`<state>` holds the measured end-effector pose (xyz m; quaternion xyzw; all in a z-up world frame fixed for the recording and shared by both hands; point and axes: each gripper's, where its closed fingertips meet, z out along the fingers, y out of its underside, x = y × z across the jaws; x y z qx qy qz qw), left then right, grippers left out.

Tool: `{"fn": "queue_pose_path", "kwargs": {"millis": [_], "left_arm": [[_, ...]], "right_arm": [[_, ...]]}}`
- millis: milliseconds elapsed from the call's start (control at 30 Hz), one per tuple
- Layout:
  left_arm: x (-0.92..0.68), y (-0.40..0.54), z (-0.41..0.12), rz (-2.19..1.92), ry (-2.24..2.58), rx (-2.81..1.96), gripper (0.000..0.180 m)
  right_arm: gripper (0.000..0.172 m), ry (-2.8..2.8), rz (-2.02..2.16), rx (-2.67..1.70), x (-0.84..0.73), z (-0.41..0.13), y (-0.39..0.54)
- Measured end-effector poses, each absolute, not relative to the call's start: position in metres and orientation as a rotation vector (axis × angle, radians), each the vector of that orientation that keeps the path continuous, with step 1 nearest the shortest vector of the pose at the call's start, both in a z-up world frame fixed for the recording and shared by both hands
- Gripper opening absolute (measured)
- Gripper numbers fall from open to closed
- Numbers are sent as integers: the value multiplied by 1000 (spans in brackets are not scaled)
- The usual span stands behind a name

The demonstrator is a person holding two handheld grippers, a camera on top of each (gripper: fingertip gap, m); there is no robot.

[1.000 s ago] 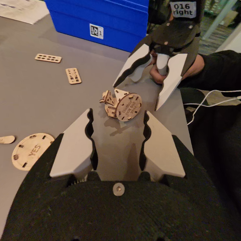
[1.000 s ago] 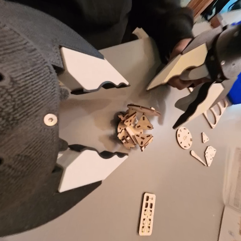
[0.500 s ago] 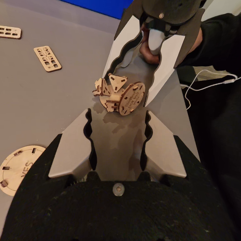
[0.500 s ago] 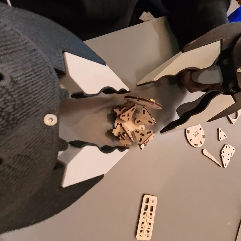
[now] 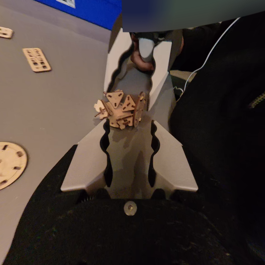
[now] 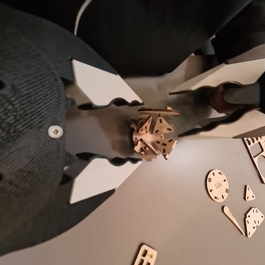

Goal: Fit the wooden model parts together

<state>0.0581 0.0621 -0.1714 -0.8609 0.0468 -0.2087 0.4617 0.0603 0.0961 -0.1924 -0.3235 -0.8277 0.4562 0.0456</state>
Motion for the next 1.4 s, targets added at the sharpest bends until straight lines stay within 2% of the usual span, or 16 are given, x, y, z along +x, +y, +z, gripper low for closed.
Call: {"fn": "queue_pose_path", "kwargs": {"millis": [167, 400, 467, 567, 767, 900, 1000, 1400], "left_arm": [[37, 68, -167, -496, 10, -2075, 65], [48, 74, -192, -527, 126, -2227, 86], [51, 73, -196, -530, 143, -2251, 87], [52, 73, -198, -526, 154, -2264, 83], [56, 68, -199, -567, 177, -2277, 54], [57, 67, -199, -586, 173, -2275, 54], [56, 67, -199, -593, 161, -2274, 51], [54, 68, -199, -598, 133, -2275, 47]], "right_arm": [[80, -2532, 1427, -1014, 57, -191, 99], [81, -2616, 1419, -986, 57, -196, 95], [79, -2616, 1418, -988, 56, -196, 95], [77, -2608, 1434, -1017, 54, -196, 95], [73, -2594, 1394, -1008, 55, -198, 94], [70, -2594, 1390, -1005, 56, -198, 94], [62, -2605, 1410, -993, 58, -197, 93], [60, -2609, 1417, -1006, 58, -197, 93]]}}
